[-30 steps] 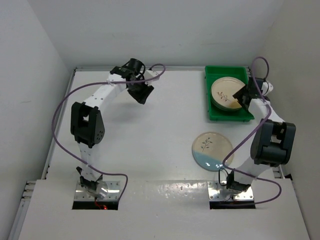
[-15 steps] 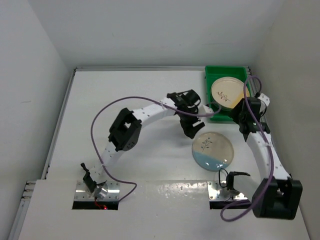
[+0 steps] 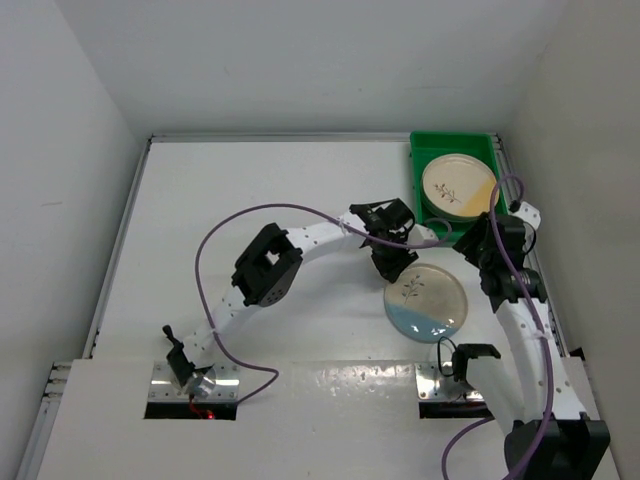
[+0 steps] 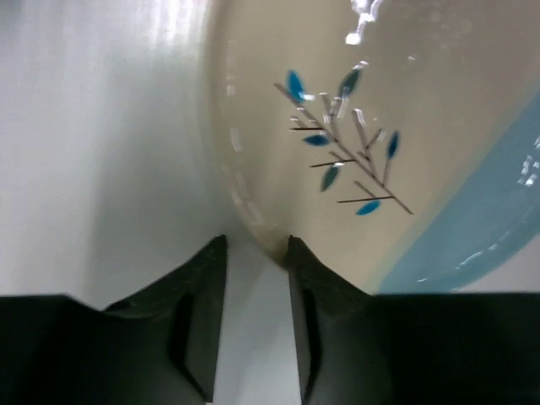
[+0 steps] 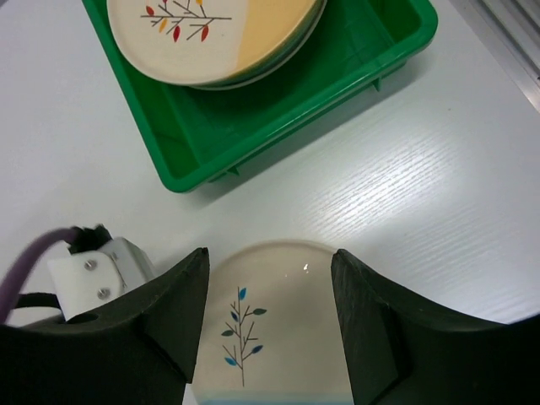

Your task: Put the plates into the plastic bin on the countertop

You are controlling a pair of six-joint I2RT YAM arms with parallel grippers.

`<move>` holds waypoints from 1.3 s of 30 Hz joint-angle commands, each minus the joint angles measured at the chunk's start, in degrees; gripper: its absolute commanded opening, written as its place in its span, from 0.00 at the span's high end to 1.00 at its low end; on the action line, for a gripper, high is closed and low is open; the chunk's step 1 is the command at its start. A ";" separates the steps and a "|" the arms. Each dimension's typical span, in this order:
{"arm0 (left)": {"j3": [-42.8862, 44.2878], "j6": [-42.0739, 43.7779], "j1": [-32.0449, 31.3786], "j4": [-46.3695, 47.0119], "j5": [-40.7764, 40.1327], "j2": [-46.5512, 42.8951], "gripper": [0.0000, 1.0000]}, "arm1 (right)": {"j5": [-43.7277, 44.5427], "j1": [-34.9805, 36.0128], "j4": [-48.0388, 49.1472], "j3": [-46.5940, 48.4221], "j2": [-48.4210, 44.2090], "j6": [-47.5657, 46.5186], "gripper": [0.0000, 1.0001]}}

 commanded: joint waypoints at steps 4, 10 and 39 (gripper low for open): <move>-7.35 -0.59 -0.72 -2.56 -1.40 1.14 0.81 | 1.92 0.20 -1.09 1.92 -0.34 -1.86 0.41; -15.70 5.11 7.88 -2.56 -13.97 -6.39 0.91 | -0.01 0.28 1.88 0.25 -0.42 -1.07 0.40; -17.03 18.57 25.65 -9.06 -3.96 -26.71 1.00 | -47.98 16.63 25.42 7.19 38.21 -16.36 0.23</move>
